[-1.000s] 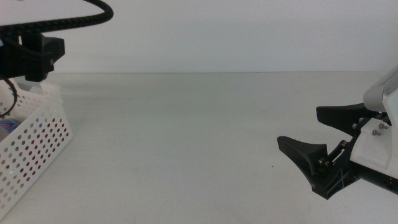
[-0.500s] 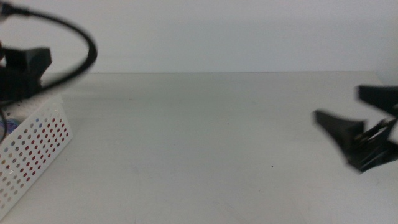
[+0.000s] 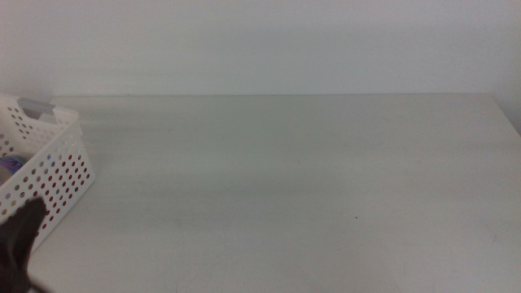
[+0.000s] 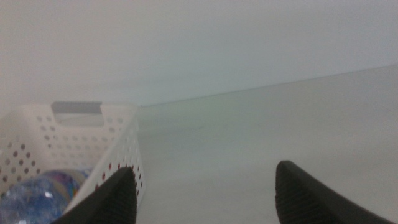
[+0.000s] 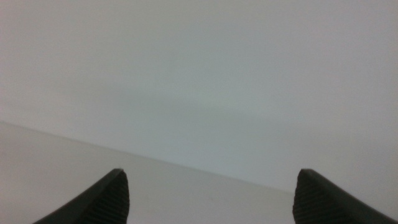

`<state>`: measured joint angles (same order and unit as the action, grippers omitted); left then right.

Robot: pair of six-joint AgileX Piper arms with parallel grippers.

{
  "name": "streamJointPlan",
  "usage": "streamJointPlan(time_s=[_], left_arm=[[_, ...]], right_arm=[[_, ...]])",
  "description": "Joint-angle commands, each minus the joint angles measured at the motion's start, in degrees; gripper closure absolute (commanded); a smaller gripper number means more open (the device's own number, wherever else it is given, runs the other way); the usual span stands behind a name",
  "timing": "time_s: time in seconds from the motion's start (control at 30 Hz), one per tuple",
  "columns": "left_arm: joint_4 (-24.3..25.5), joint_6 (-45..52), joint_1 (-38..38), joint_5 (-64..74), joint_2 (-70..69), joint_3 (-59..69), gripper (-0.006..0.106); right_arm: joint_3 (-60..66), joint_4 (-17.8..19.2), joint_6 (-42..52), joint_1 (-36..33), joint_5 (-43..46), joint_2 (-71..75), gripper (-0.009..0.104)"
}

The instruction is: Use arms to grab the bottles and put them into the dustbin to the left of the table.

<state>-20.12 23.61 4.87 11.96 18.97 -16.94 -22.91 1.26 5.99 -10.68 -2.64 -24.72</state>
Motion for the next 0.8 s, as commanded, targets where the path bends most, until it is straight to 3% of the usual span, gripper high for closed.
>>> streamJointPlan(time_s=[0.0,0.4,0.77], left_arm=[[-1.17,-0.66,0.23,-4.56,-4.24,1.87,0.032],[-0.37,-0.66,0.14,-4.63,-17.48,14.12,0.032],[-0.37,-0.66,-2.78,-5.12,-20.62,19.09,0.032]], right_arm=[[2.53,0.33,0.70,1.20,4.03,4.23,0.024],[20.66,0.33,0.70,3.75,4.03,21.86,0.024],[24.08,0.33,0.70,3.82,3.20,26.82,0.024]])
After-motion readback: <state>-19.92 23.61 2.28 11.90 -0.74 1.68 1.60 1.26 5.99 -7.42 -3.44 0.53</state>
